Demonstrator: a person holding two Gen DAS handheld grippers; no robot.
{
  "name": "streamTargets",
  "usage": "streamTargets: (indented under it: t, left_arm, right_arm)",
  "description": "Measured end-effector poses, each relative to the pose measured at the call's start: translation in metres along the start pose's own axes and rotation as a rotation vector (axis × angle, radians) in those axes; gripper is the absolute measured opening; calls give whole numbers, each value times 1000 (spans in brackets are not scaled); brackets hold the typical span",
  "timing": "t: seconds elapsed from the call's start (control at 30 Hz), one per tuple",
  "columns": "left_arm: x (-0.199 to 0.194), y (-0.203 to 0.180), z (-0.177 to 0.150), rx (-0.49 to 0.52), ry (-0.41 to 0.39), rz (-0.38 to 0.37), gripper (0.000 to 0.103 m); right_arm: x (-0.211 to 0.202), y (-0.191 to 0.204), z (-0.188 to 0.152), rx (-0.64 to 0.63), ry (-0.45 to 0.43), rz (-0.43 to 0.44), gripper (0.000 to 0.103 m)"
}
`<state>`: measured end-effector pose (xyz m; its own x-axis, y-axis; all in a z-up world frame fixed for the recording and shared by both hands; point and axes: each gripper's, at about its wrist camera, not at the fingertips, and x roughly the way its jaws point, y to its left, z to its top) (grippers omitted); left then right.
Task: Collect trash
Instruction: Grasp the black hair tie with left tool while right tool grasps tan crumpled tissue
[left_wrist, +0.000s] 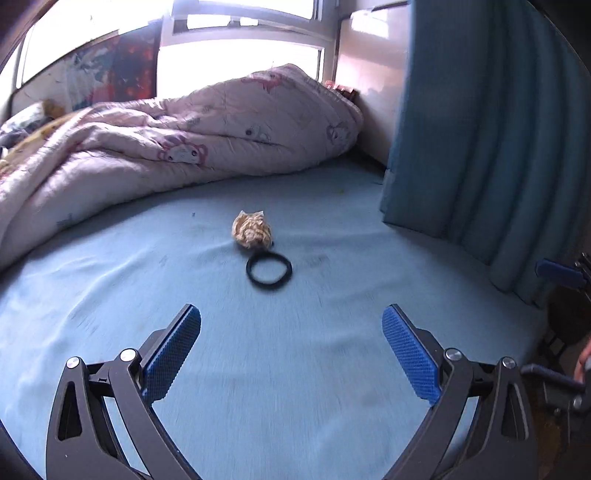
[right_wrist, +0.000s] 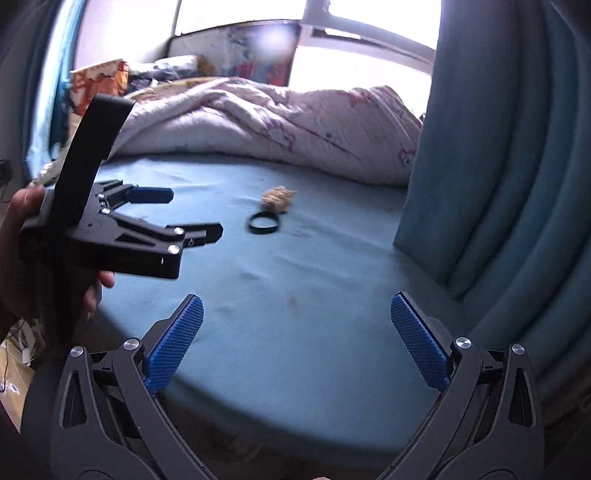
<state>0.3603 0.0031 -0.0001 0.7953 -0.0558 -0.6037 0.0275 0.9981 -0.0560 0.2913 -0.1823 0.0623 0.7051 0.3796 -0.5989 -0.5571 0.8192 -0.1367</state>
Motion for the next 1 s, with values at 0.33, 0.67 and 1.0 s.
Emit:
streamTargets:
  t: [0.33, 0.67, 1.0]
  left_arm:
    - [108, 13, 34, -17, 173, 74, 85]
    - [122, 19, 32, -32, 242, 86, 40]
    - [104, 47, 30, -56, 216, 89, 30]
  right_arm:
    - [71, -43, 11, 62, 26, 32, 98]
    - [88, -52, 8, 90, 27, 42, 98]
    - [99, -49, 13, 119, 52, 63, 98]
